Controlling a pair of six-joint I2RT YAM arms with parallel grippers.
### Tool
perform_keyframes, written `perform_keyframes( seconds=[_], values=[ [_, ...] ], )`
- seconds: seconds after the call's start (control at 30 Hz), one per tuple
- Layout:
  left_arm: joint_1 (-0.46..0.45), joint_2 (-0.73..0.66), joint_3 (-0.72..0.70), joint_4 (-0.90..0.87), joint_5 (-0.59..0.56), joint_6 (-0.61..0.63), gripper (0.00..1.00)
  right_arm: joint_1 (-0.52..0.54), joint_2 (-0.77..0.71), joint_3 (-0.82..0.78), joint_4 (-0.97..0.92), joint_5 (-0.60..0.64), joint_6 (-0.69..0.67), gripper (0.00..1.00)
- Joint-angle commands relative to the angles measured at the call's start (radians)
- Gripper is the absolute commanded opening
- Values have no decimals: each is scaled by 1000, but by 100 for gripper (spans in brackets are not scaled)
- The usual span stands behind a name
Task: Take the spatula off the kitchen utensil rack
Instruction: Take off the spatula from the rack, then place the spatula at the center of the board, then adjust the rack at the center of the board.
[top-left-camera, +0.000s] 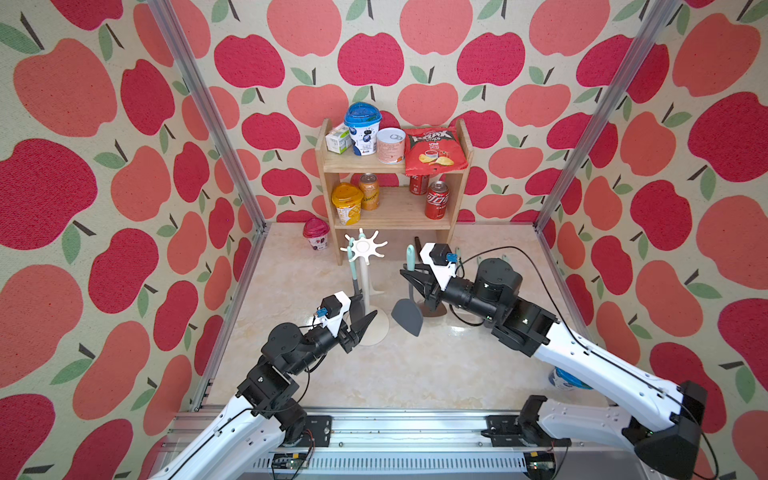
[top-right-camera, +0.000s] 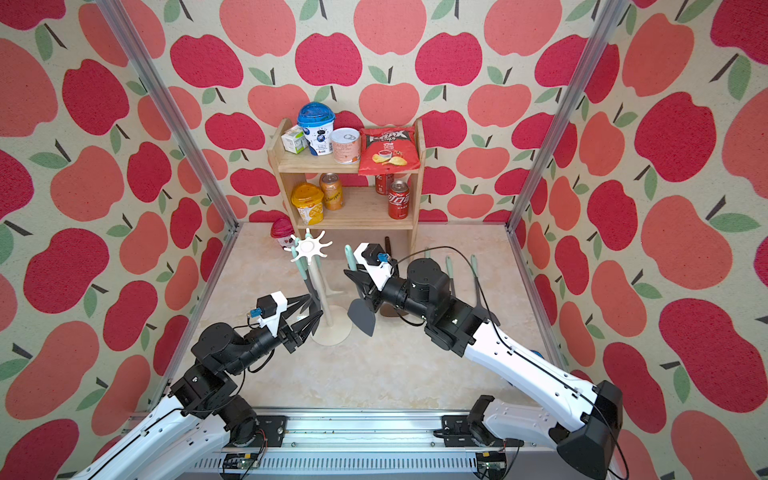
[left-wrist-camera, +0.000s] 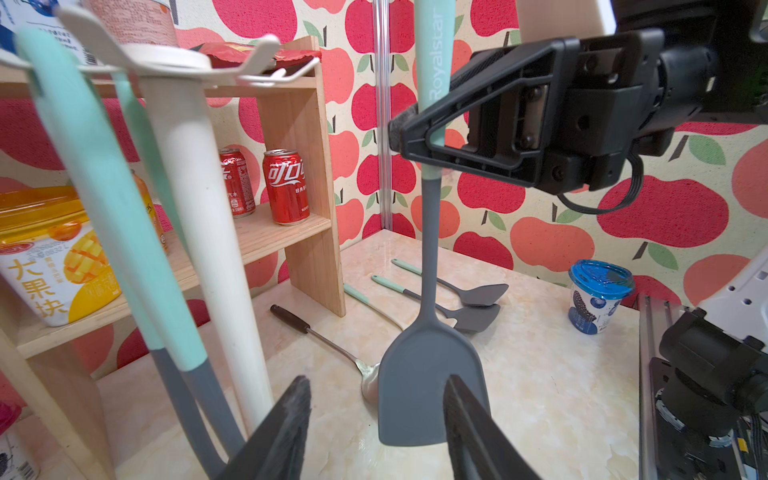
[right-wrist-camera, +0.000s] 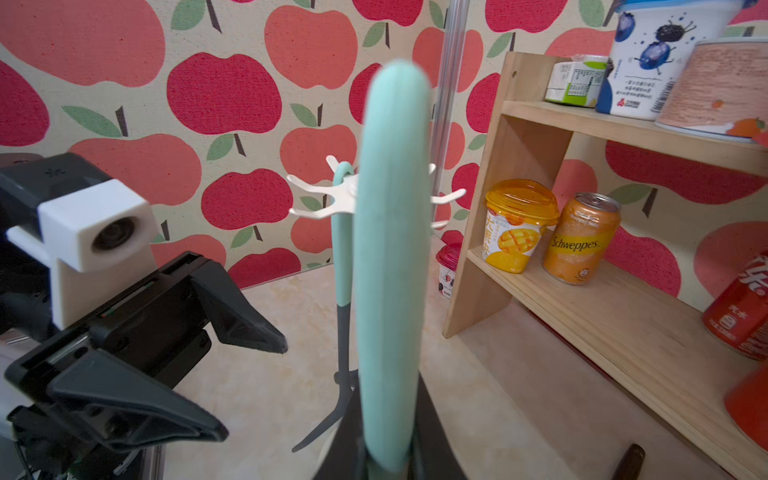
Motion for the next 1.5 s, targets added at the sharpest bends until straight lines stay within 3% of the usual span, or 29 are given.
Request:
perform_keyframes(
  seconds=[0.0, 0.47, 0.63, 1.0, 1.13, 1.47],
  values=[
    [-3, 42, 4, 68, -40, 15, 53, -64, -55, -44, -11, -19, 68, 0],
    [-3, 216, 9, 210, -297, 9, 49, -207, -160, -118, -45, -89, 126, 0],
    [-2, 228, -6, 248, -317, 7, 55, -236, -165, -118, -56, -107, 129, 0],
    [-4, 416, 50, 357, -325, 34, 53, -250, -156, -132, -48, -121, 122, 0],
    [-4, 452, 60, 370, -299, 43, 45, -253, -171, -151, -42, -125, 132, 0],
    [-2, 479, 52, 359, -235, 61, 11, -257, -188, -164, -59, -141, 152, 0]
  ],
)
